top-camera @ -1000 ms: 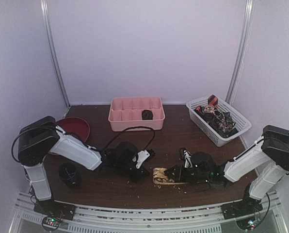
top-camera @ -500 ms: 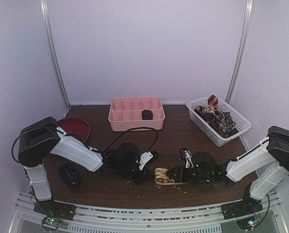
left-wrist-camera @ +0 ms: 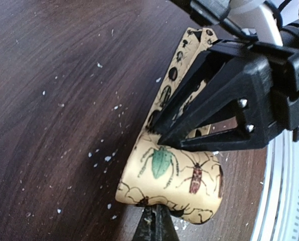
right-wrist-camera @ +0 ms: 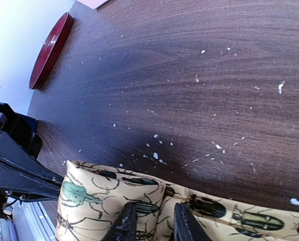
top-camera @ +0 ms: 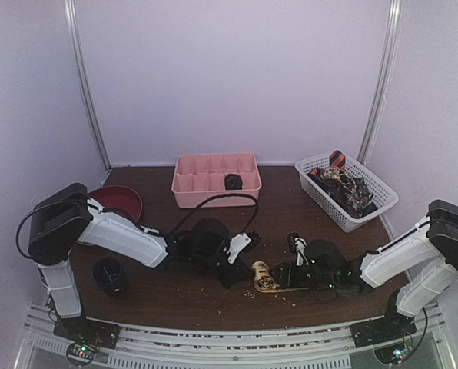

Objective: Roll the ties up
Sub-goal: Roll the tie at the center of the board.

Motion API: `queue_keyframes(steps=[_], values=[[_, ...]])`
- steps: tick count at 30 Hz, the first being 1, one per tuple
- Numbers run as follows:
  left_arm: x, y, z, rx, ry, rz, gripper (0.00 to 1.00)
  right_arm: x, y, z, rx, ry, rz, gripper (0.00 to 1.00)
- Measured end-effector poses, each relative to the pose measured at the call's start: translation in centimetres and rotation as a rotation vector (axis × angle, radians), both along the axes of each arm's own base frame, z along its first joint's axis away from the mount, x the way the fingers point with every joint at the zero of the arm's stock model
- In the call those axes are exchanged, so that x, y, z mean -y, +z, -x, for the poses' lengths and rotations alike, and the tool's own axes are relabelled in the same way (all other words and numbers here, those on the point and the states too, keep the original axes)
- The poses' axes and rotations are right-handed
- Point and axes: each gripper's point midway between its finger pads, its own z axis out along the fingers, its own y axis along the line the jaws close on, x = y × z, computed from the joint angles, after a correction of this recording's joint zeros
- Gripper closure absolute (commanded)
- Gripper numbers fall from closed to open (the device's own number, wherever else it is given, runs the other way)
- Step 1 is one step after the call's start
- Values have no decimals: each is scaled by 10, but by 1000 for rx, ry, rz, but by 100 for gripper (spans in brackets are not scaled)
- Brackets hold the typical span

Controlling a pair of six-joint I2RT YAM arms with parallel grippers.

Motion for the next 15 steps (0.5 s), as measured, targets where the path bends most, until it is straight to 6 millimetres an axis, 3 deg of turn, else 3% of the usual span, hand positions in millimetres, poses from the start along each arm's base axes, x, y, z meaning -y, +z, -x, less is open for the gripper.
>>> queue_keyframes(steps=[15], values=[[20, 11, 6, 16, -36, 9, 94, 18, 0, -4, 32, -46, 80, 73]])
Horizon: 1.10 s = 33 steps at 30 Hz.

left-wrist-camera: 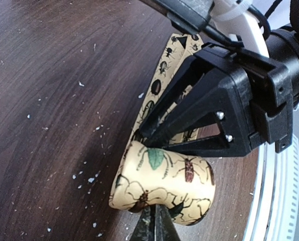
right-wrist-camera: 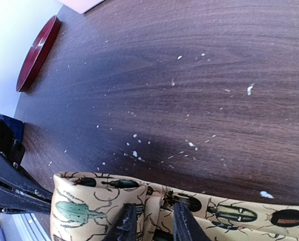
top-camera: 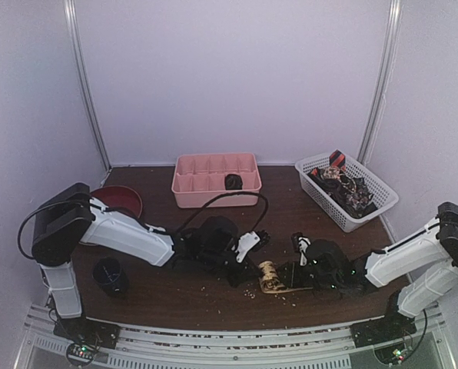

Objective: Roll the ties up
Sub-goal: Roll the tie at the center of the board.

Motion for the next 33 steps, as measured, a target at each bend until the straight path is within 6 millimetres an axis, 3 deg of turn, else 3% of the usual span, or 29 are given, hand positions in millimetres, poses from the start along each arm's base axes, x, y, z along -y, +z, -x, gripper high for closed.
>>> queue_keyframes(steps=[13, 23, 33], values=[[6, -8, 2, -16, -9, -34, 89, 24, -2, -6, 34, -87, 73, 72], [12, -1, -1, -13, -10, -28, 89, 28, 28, -6, 91, -99, -9, 73], [24, 4, -4, -11, -14, -21, 89, 28, 52, -3, 115, -99, -93, 56]])
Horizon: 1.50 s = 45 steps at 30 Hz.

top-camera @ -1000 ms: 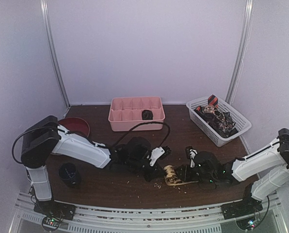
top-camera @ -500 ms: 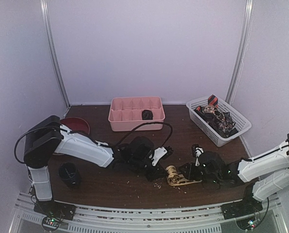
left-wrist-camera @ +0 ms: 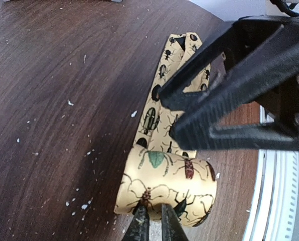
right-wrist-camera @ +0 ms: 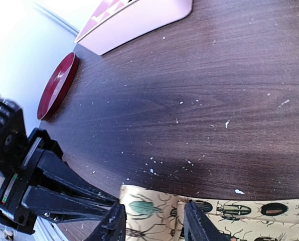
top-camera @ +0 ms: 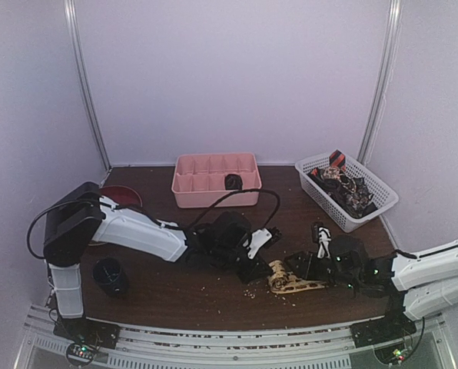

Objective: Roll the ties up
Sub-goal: Roll the tie at the center of the board.

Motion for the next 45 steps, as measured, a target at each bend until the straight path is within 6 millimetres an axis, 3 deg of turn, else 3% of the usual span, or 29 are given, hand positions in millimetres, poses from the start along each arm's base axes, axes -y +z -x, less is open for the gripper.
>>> queue_keyframes(steps=[8, 16, 21, 33, 37, 45], values=[[13, -1, -1, 1, -11, 6, 88, -1, -8, 5, -29, 28, 30, 50], [19, 3, 1, 4, -21, 11, 88, -1, -20, 7, -56, 43, 84, 63], [19, 3, 0, 10, -11, 6, 82, 4, -18, 7, -45, 29, 79, 65], [13, 9, -11, 26, 68, 2, 84, 19, -34, 11, -58, -2, 98, 67], [-4, 10, -17, -5, 128, -1, 85, 20, -37, 11, -62, -8, 87, 67], [-68, 13, -47, -24, 310, -13, 81, 13, -43, 16, -101, -3, -1, 68]])
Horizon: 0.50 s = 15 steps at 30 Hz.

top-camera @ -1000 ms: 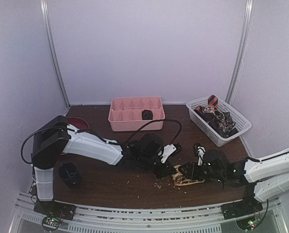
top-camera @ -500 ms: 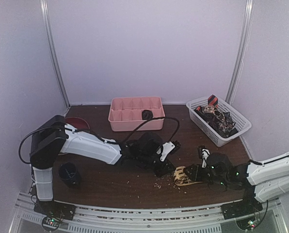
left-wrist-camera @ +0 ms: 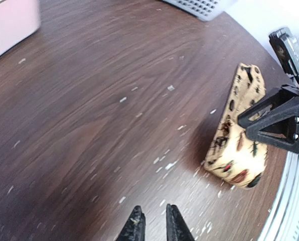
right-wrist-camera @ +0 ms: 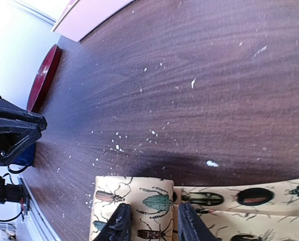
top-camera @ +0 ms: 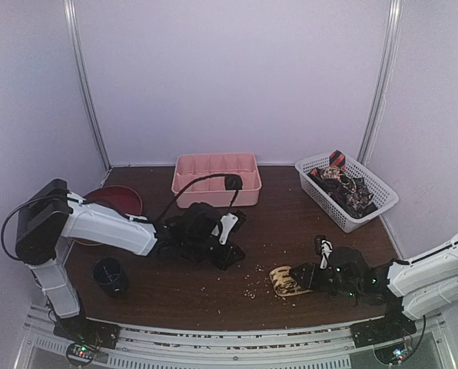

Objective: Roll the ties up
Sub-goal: Roll the tie at the center of the board.

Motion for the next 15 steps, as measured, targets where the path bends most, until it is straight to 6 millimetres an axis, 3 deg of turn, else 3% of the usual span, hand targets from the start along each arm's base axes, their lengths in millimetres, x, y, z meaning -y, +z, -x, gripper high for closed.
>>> queue_keyframes(steps=[4, 9, 11, 15], values=[[-27, 4, 4, 17, 35, -3, 77, -10, -5, 5, -43, 11, -60, 69], [-38, 16, 16, 67, -11, 32, 54, -34, -6, 14, -77, 52, -119, 69], [-38, 17, 24, 83, -42, 45, 53, -45, -4, 18, -81, 72, -135, 69], [-27, 11, 46, 94, -113, 40, 62, -55, -1, 25, -83, 97, -153, 69]])
